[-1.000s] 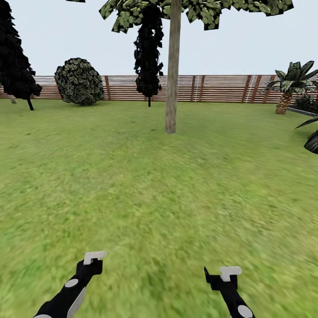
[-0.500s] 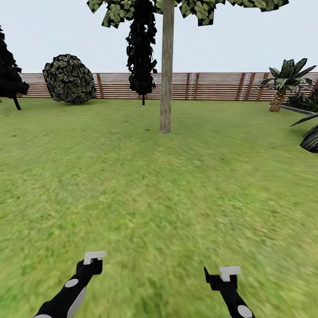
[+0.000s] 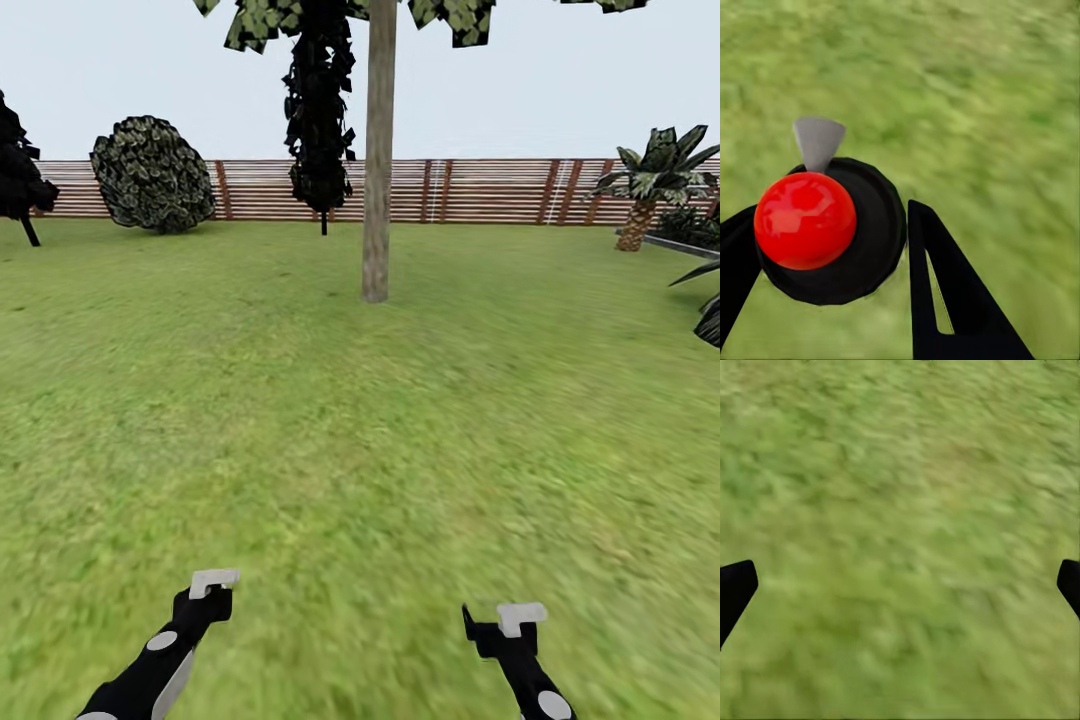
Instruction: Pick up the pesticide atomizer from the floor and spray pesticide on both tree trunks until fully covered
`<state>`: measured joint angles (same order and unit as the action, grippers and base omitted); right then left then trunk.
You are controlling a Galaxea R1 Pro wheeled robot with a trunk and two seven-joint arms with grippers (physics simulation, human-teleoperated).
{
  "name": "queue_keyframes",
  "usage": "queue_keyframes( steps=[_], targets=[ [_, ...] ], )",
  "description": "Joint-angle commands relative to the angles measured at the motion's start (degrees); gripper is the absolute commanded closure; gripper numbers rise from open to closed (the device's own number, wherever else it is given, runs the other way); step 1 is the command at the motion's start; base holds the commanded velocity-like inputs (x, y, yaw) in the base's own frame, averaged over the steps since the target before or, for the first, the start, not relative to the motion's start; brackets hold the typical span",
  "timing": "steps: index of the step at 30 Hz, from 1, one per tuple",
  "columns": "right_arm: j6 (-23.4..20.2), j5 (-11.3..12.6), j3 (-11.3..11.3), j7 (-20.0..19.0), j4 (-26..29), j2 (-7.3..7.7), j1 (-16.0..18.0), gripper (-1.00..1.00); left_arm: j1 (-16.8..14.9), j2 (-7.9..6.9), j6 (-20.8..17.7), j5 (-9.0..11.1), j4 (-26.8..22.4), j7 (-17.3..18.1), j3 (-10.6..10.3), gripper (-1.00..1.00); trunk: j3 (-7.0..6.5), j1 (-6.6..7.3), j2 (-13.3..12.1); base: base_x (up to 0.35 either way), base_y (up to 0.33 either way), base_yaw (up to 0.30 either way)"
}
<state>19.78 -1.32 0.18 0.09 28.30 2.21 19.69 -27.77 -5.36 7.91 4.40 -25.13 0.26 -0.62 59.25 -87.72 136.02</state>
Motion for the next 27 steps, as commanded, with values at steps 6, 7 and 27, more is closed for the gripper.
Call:
queue_keyframes(
  steps=[6, 7, 27],
  targets=[
    [0.0, 0.0, 0.0, 0.0, 0.0, -0.01, 0.0, -1.00, 0.0, 0.00, 0.0, 0.0, 0.0, 0.0, 0.0, 1.00, 0.50, 0.00, 0.0, 0.338, 0.000, 0.000],
    [0.0, 0.0, 0.0, 0.0, 0.0, -0.01, 0.0, -1.00, 0.0, 0.00, 0.0, 0.0, 0.0, 0.0, 0.0, 1.00, 0.56, 0.00, 0.0, 0.338, 0.000, 0.000],
    [0.0, 0.0, 0.0, 0.0, 0.0, -0.01, 0.0, -1.00, 0.0, 0.00, 0.0, 0.0, 0.0, 0.0, 0.0, 1.00, 0.66, 0.00, 0.0, 0.338, 0.000, 0.000]
  ],
)
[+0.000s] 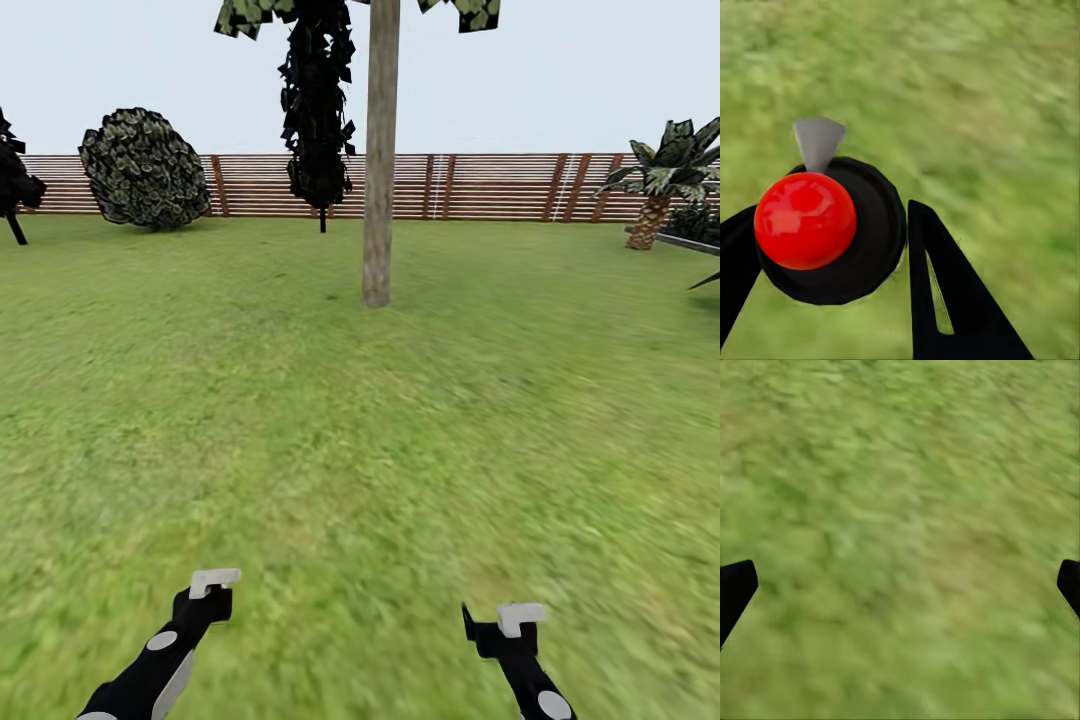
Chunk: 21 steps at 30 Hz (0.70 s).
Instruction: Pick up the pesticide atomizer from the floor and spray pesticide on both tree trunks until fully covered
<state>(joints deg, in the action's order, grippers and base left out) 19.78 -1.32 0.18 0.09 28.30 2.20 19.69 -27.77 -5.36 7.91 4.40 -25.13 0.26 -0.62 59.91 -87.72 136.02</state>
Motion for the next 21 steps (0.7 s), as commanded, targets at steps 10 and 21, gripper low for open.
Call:
queue_keyframes(
  steps=[10, 21],
  targets=[
    [0.0, 0.0, 0.0, 0.0, 0.0, 0.00, 0.0, -1.00, 0.0, 0.00, 0.0, 0.0, 0.0, 0.0, 0.0, 1.00, 0.00, 0.00, 0.0, 0.338, 0.000, 0.000],
    [0.0, 0.0, 0.0, 0.0, 0.0, 0.00, 0.0, -1.00, 0.0, 0.00, 0.0, 0.0, 0.0, 0.0, 0.0, 1.00, 0.00, 0.00, 0.0, 0.338, 0.000, 0.000]
  ],
)
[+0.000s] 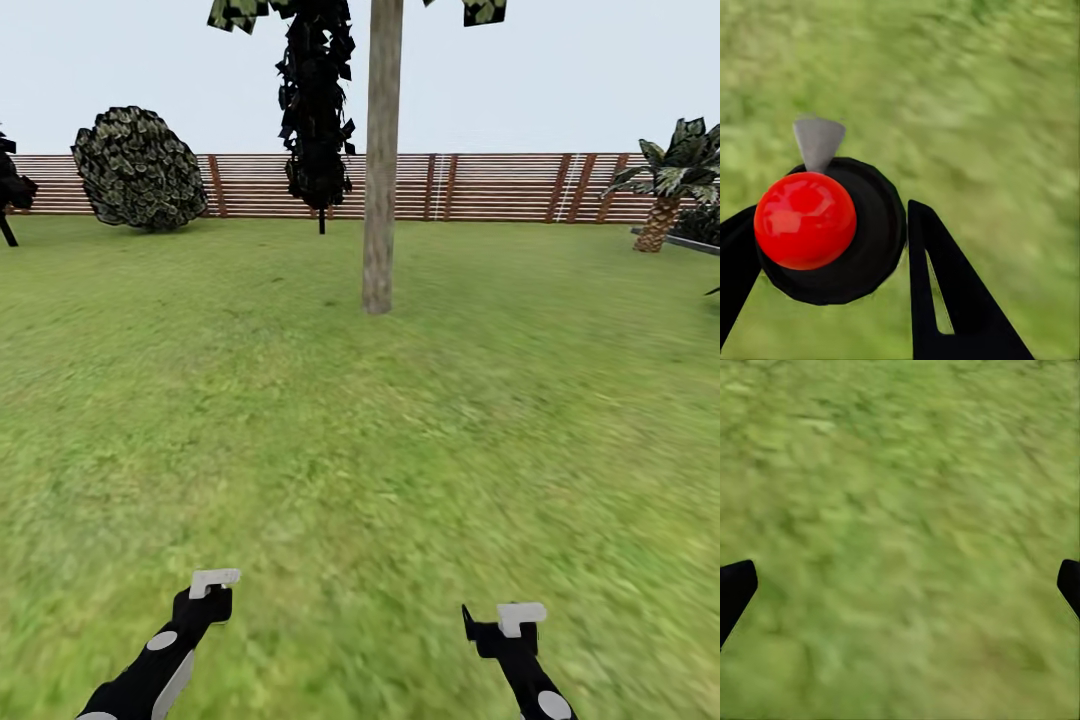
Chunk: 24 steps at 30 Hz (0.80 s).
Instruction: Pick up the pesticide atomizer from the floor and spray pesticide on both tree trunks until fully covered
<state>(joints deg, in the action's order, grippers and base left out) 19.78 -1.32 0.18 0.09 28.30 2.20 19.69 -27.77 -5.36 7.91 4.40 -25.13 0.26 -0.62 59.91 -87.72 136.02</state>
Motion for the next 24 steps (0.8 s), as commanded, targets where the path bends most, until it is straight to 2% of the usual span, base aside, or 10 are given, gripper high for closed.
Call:
queue_keyframes(
  steps=[1, 24],
  targets=[
    [0.0, 0.0, 0.0, 0.0, 0.0, 0.00, 0.0, -1.00, 0.0, 0.00, 0.0, 0.0, 0.0, 0.0, 0.0, 1.00, 0.00, 0.00, 0.0, 0.337, 0.000, 0.000],
    [0.1, -0.1, 0.0, -0.1, 0.0, 0.00, 0.0, -1.00, 0.0, 0.00, 0.0, -0.1, 0.1, 0.0, 0.0, 1.00, 0.00, 0.00, 0.0, 0.337, 0.000, 0.000]
  ],
)
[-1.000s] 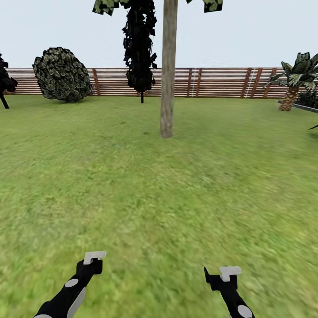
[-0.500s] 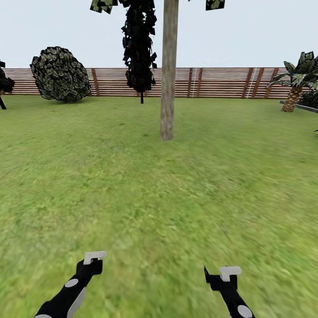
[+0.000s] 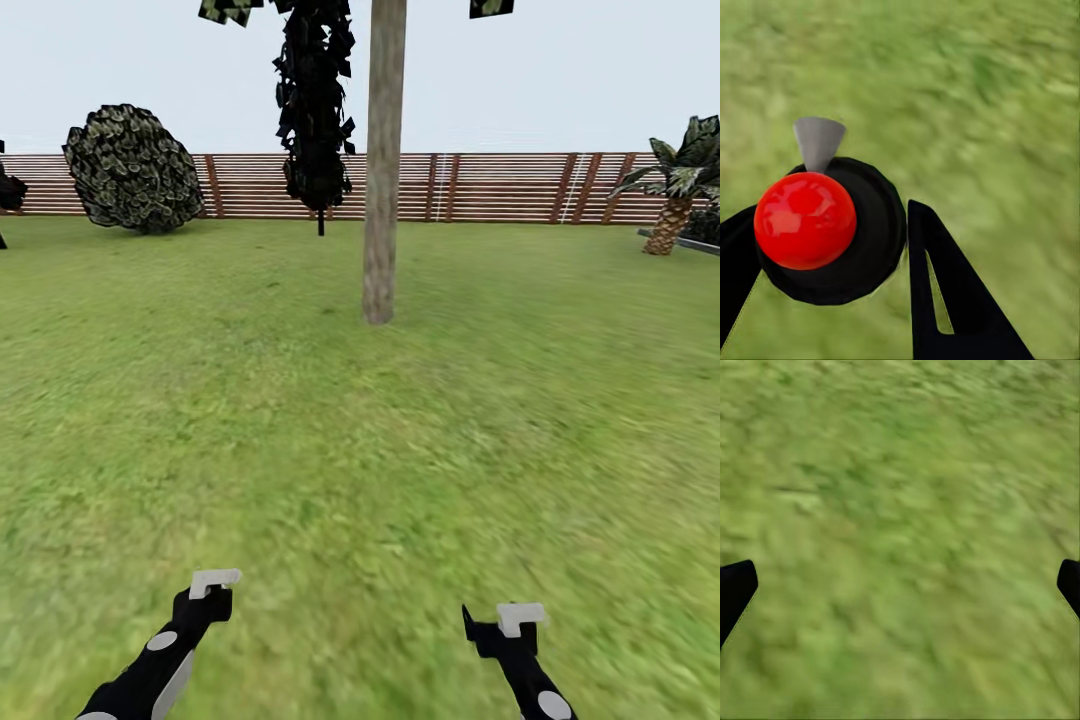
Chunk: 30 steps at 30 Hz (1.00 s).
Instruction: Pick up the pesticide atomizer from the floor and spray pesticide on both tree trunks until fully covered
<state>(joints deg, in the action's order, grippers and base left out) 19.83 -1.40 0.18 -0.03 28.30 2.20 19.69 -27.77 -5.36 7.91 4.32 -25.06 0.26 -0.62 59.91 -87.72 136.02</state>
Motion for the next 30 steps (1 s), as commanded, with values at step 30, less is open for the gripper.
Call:
queue_keyframes(
  steps=[30],
  targets=[
    [0.0, -0.1, -0.1, -0.1, -0.1, 0.09, 0.0, -1.00, 0.0, 0.00, 0.0, 0.0, -0.1, 0.0, 0.0, 1.00, 0.00, 0.00, 0.0, 0.338, 0.000, 0.000]
  ],
)
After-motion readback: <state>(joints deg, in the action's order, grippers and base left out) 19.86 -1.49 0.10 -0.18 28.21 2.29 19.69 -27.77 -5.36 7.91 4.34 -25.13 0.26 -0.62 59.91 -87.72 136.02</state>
